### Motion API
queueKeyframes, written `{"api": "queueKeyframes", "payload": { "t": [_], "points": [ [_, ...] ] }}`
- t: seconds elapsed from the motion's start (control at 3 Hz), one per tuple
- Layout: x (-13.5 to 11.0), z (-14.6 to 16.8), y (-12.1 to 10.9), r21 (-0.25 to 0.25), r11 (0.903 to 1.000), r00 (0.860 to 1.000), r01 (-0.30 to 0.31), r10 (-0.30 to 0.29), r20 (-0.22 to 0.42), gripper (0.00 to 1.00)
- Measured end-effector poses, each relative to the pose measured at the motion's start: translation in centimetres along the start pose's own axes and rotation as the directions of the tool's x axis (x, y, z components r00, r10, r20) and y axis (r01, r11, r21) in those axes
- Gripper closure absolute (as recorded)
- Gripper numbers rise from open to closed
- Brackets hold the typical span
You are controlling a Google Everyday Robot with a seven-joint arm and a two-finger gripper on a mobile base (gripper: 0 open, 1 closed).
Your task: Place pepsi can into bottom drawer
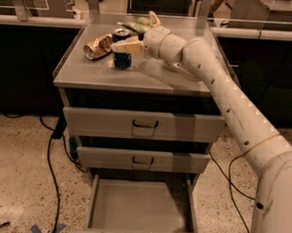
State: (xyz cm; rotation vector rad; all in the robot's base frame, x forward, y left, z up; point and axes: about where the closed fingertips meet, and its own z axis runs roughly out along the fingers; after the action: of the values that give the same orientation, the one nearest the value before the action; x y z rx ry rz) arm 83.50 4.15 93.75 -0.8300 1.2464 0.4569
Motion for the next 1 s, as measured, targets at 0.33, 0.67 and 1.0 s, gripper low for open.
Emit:
{"api": "queueKeyframes", "payload": {
  "t": [0.33,0.67,1.0],
  "points": [
    [-0.05,-0.1,0.06,-0.009,0.9995,1.0,-0.029,0.029,-0.013,0.0],
    [-0.05,-0.06,0.09,-0.01,0.9995,0.999,-0.029,0.029,-0.013,0.0],
    [0.07,0.1,0.0,-0.012,0.998,0.997,-0.062,0.062,-0.04,0.0]
  ]
}}
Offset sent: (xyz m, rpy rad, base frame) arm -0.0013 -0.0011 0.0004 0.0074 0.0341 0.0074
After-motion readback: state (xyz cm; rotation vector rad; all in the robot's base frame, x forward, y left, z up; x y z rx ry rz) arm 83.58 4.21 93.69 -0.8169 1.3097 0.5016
